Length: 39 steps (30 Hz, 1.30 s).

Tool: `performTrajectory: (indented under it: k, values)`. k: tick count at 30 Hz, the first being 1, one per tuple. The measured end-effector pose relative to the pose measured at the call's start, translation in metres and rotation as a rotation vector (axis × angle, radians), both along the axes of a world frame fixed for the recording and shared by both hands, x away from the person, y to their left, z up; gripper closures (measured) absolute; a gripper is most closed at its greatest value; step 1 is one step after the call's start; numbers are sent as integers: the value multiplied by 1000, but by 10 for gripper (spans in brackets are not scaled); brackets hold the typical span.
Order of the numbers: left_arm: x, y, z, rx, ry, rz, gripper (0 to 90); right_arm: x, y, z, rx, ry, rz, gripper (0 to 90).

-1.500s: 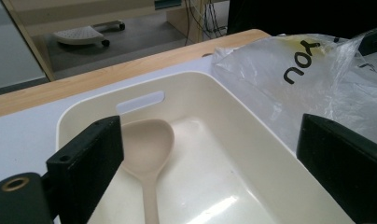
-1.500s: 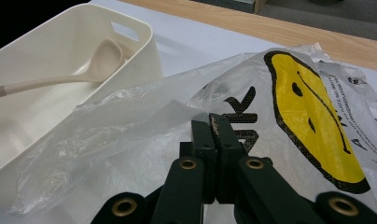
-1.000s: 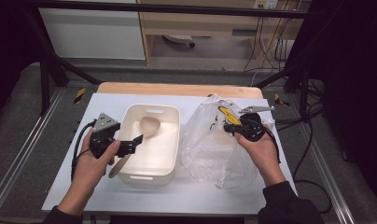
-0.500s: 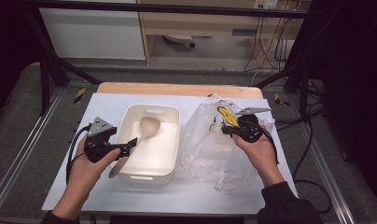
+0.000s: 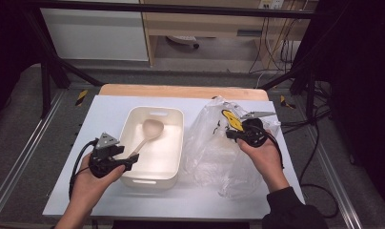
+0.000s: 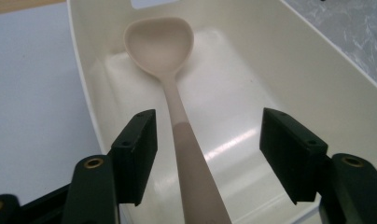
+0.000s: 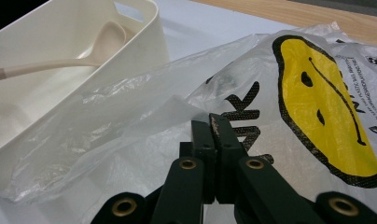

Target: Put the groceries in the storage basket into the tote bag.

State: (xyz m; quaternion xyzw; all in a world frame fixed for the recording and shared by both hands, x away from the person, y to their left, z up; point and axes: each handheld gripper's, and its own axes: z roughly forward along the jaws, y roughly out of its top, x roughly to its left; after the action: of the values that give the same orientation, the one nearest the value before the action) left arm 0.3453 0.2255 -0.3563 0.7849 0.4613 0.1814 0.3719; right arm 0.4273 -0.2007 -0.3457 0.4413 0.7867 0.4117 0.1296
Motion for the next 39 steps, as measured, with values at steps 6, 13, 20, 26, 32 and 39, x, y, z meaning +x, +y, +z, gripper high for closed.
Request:
performTrajectory:
  k: [6,13,20,26,32,39]
  values:
    - [1,1,-9,12,36,-6,439,0,1,0,-2,-1,2,900]
    - [5,3,-19,15,84,-24,520,0,1,-1,-2,0,4,900]
    - [9,2,-22,27,85,-36,573,0,2,-1,-5,0,1,900]
    - [15,2,-23,27,92,-73,652,1,1,-1,-5,-2,1,900]
    - [20,1,-26,42,129,-79,640,1,2,-1,-8,-4,2,900]
    - [20,0,-28,72,128,-88,651,2,5,-1,-10,-5,4,900]
